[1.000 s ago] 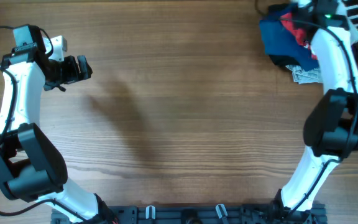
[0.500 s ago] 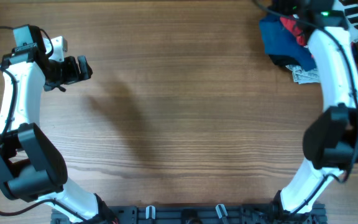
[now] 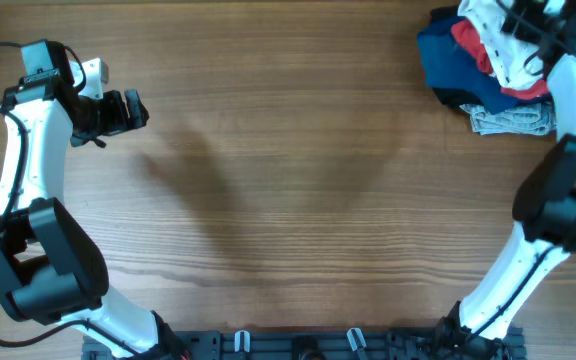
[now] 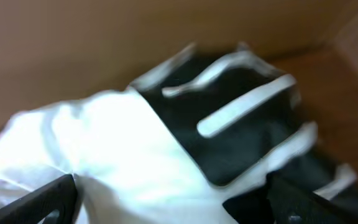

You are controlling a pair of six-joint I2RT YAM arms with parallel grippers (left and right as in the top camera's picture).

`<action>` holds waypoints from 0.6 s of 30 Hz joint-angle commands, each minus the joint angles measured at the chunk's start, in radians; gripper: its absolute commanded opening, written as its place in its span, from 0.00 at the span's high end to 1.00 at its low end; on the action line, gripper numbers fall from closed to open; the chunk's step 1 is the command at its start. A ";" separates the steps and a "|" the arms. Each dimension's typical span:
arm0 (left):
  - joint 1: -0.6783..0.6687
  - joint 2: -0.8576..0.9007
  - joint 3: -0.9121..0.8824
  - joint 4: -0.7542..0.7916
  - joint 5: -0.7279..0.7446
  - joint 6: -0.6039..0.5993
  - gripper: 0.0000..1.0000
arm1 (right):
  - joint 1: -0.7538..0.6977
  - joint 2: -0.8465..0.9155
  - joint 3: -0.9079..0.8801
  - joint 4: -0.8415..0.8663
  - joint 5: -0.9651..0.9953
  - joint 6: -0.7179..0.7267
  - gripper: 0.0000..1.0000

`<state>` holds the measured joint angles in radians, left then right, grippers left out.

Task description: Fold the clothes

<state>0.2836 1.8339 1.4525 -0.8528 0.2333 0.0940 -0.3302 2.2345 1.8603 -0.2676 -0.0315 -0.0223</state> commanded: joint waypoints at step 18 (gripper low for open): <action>0.000 -0.014 0.018 -0.008 0.012 -0.006 0.00 | 0.040 0.206 -0.003 -0.251 -0.166 0.038 0.00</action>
<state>0.2836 1.8339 1.4525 -0.8600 0.2333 0.0940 -0.3313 2.3680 1.9820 -0.3779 -0.1020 0.0292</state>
